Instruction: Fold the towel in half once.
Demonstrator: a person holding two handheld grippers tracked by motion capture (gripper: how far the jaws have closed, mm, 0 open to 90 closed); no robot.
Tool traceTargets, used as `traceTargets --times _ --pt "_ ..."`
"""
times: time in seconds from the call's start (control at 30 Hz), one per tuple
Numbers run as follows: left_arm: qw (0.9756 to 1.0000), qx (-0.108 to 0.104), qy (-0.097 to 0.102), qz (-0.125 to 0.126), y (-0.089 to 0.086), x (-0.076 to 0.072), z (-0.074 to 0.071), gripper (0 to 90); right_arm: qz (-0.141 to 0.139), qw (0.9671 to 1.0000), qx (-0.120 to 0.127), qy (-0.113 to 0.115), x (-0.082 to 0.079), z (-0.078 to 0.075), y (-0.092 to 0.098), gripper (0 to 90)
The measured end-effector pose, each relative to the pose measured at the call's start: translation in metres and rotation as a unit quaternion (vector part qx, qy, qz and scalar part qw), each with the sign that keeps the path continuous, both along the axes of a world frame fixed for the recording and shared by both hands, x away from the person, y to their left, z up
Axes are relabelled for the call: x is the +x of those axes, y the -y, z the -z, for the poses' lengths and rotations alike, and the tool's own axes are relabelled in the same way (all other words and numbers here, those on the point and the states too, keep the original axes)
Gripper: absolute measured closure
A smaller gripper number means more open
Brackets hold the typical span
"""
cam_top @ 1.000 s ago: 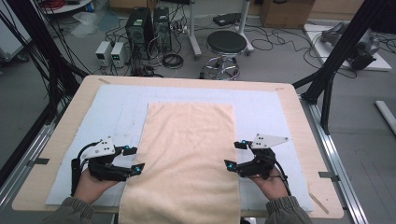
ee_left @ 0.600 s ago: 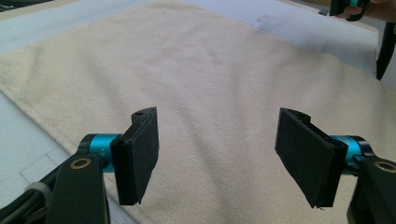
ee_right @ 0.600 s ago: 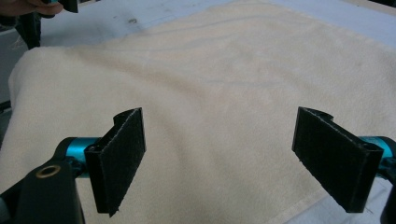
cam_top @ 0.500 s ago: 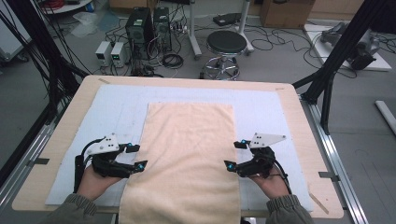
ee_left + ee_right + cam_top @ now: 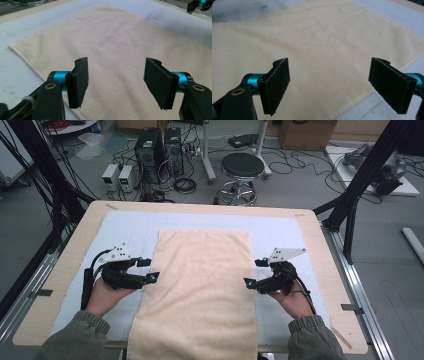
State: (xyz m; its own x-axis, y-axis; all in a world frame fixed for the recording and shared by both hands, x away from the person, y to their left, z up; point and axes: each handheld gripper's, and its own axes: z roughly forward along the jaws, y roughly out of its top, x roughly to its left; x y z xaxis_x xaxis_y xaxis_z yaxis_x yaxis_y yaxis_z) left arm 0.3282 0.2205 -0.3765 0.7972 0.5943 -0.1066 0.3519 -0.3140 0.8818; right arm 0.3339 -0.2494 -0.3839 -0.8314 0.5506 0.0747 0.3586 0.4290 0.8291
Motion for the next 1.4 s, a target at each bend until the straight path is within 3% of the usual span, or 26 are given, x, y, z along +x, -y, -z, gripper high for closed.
traceTargets --times 0.17,0.27,0.37,0.47,0.6,0.67,1.03,1.2,1.4 --pt "0.9998 -0.01 0.004 -0.016 0.003 0.026 -0.008 37.5 0.021 0.9998 0.001 0.002 0.025 -0.01 0.002 16.6" --pt "0.9995 -0.016 0.005 -0.028 0.003 0.039 -0.002 39.7 0.032 0.9994 0.008 0.011 0.04 -0.009 0.001 16.7" --pt "0.9992 -0.002 -0.006 -0.039 0.005 0.05 0.009 41.5 0.039 0.9992 0.009 0.009 0.054 0.0 -0.002 17.5" --pt "0.9986 0.012 -0.02 -0.047 0.007 0.06 0.021 42.4 0.046 0.9989 0.003 -0.008 0.065 0.013 -0.003 20.8" --pt "0.9981 0.019 -0.022 -0.054 0.008 0.069 0.033 47.4 0.05 0.9981 -0.016 -0.031 0.077 0.03 -0.006 26.2" --pt "0.9975 0.033 -0.021 -0.059 0.009 0.072 0.038 49.3 0.052 0.9978 -0.016 -0.039 0.082 0.038 -0.007 29.2" --pt "0.9932 0.081 -0.058 -0.06 0.014 0.084 0.064 58.1 0.06 0.9952 -0.042 -0.065 0.091 0.058 -0.016 47.3" --pt "0.9913 0.103 -0.044 -0.069 0.017 0.083 0.066 64.0 0.064 0.9951 -0.056 -0.05 0.089 0.059 -0.019 61.3" --pt "0.9898 0.11 -0.041 -0.08 0.023 0.081 0.065 77.7 0.066 0.9948 -0.057 -0.052 0.088 0.058 -0.021 76.4"
